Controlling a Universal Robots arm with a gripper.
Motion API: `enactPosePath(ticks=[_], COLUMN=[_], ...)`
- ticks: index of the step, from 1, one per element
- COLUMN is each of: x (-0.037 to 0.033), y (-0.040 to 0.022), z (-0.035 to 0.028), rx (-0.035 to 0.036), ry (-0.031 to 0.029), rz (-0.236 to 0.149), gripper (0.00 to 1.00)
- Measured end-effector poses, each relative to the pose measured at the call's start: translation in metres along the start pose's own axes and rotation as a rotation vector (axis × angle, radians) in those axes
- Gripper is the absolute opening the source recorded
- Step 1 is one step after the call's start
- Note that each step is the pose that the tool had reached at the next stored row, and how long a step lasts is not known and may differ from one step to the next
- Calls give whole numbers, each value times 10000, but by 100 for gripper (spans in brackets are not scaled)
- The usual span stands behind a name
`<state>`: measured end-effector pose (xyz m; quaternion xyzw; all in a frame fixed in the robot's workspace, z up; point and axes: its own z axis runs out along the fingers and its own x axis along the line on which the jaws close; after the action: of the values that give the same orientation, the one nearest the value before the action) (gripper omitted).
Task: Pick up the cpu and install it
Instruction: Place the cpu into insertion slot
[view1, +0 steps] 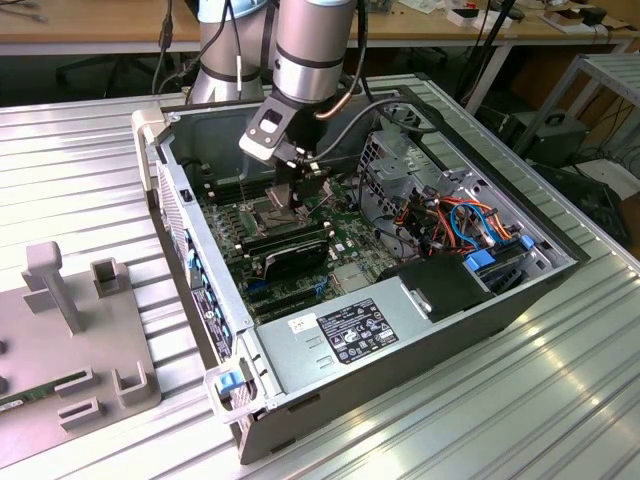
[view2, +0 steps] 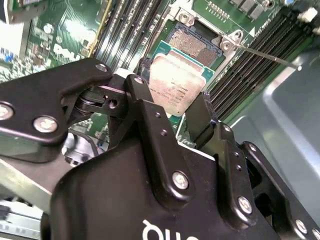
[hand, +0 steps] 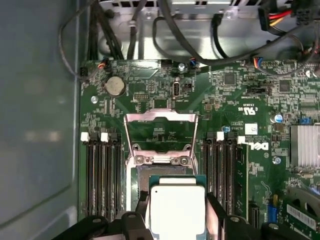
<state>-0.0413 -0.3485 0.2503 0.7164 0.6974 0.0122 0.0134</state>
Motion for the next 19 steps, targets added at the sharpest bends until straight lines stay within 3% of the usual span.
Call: enactPosePath(ticks=[3,7,13,19], x=[0,0,15,58], y=[0,0,-5,-28], z=[1,2,15,101], rx=[0,0,-1,-2], ry=[-12,-12,14,17], rz=[347,352,-345,-408], gripper=[54,54,54,54])
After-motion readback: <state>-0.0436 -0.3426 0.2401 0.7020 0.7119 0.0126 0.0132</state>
